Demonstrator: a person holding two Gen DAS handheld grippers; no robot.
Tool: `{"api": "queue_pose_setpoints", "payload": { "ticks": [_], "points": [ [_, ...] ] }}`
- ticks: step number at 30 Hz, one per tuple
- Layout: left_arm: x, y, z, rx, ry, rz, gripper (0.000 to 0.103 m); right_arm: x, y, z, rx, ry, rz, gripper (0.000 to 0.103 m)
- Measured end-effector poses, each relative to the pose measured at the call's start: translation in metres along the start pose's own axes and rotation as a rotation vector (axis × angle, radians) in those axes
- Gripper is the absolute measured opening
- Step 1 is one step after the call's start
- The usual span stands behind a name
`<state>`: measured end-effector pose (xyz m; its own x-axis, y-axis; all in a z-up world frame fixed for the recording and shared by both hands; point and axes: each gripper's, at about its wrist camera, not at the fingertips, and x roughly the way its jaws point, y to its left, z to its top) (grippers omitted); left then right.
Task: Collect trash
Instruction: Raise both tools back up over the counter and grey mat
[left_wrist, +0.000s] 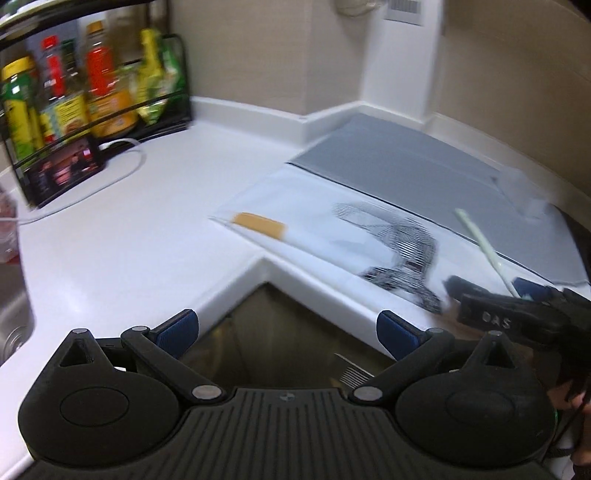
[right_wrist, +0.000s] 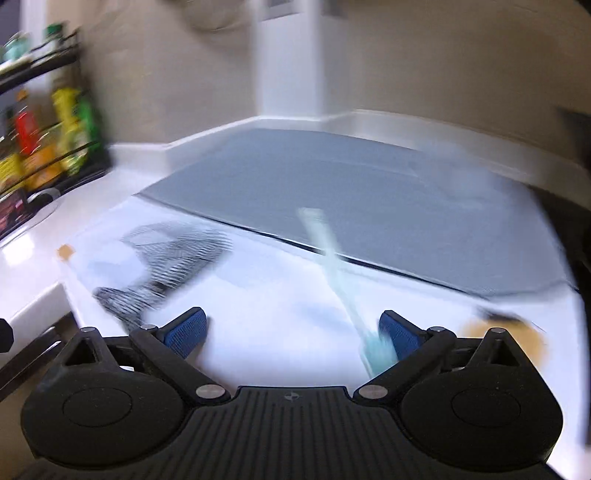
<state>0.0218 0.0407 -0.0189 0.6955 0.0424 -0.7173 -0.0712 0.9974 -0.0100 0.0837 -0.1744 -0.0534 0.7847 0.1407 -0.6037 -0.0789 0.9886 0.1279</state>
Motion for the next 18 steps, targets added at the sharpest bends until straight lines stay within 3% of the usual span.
{"api": "queue_pose_setpoints", "payload": {
  "ticks": [3, 6, 8, 11, 14, 18],
  "points": [
    [0.003, 0.015, 0.005, -0.029, 0.003, 0.037, 0.103, 0.008, 0.012, 0.016, 0.018, 0.006, 0.127, 0.099],
    [0.004, 0.024, 0.011, -0.042, -0.002, 0.051, 0.103, -0.009, -0.001, 0.024, 0.061, -0.067, 0.148, 0.099],
    [0.004, 0.023, 0.016, -0.038, -0.01, 0.047, 0.103, -0.022, -0.022, 0.026, 0.083, -0.129, 0.081, 0.099],
    [0.009, 0.004, 0.027, 0.0, -0.013, -0.001, 0.103, -0.032, -0.062, 0.033, 0.145, -0.211, -0.103, 0.1],
    [0.023, -0.031, 0.042, 0.061, 0.031, -0.121, 0.103, -0.024, -0.102, 0.043, 0.256, -0.217, -0.247, 0.101],
    [0.054, -0.087, 0.059, 0.118, 0.119, -0.243, 0.103, 0.006, -0.131, 0.054, 0.303, -0.152, -0.302, 0.101]
  ]
}}
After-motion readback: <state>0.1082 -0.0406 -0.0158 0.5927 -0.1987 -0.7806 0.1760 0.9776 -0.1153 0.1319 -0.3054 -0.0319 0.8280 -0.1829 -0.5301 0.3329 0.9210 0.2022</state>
